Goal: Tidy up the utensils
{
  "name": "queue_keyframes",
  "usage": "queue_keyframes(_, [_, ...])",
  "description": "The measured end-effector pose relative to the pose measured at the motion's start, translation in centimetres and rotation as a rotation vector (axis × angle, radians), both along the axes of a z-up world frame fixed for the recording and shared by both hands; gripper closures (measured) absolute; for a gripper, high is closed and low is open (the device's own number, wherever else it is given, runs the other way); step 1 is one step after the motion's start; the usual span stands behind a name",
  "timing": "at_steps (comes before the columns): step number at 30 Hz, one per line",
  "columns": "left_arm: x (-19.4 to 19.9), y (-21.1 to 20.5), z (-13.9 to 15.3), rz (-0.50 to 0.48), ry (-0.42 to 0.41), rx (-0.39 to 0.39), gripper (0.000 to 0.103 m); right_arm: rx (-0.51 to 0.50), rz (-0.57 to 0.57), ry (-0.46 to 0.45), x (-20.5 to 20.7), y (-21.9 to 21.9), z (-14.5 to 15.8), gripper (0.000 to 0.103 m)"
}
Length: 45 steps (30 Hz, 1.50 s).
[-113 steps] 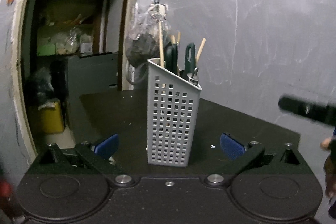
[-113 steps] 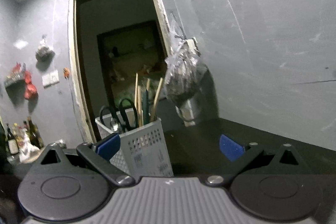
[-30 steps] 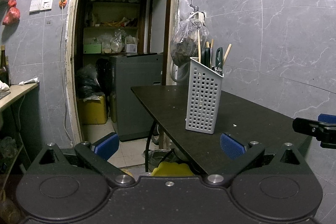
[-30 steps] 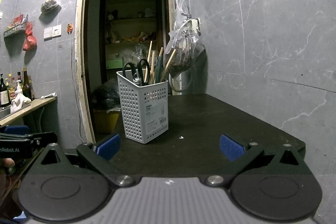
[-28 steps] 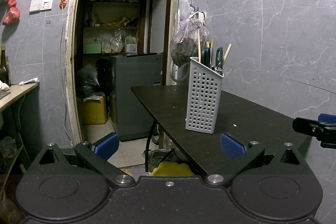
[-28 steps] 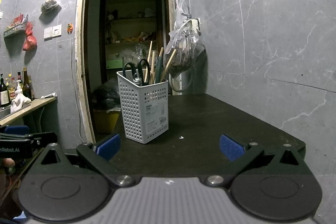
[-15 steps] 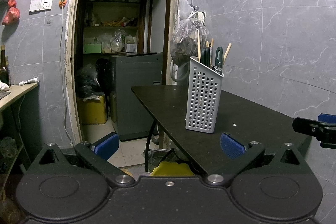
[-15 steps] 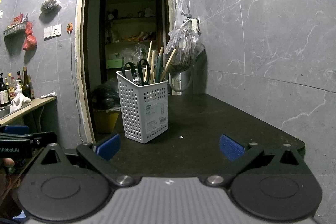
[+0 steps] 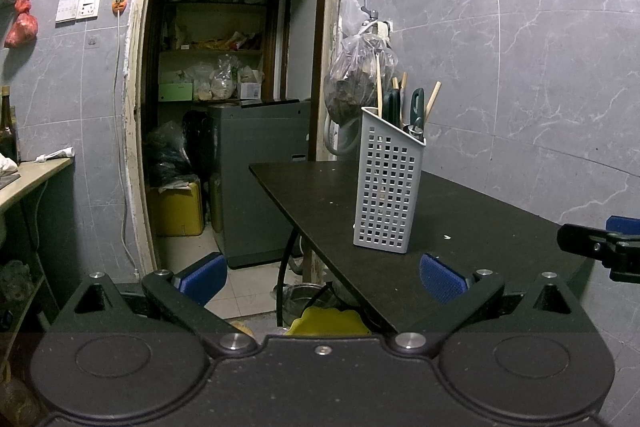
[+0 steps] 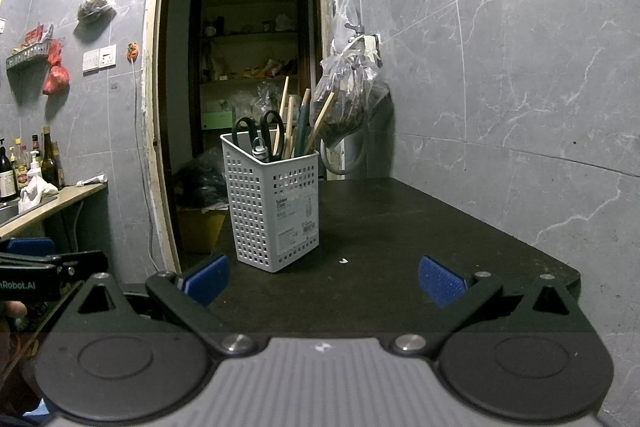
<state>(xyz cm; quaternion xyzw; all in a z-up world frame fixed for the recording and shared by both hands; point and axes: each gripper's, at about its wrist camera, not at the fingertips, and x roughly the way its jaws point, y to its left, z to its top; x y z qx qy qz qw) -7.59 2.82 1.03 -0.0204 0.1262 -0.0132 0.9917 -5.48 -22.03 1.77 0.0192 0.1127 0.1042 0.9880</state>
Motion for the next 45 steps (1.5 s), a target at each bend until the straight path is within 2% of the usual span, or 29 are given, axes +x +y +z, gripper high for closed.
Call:
queue_keyframes(32, [0.05, -0.01, 0.08, -0.001, 0.005, -0.002, 0.001, 0.002, -0.001, 0.003, 0.10, -0.07, -0.29, 0.000])
queue_keyframes(45, [0.77, -0.12, -0.79, 0.001, 0.045, 0.013, 0.001, 0.007, -0.010, 0.026, 0.69, 0.11, -0.84, 0.000])
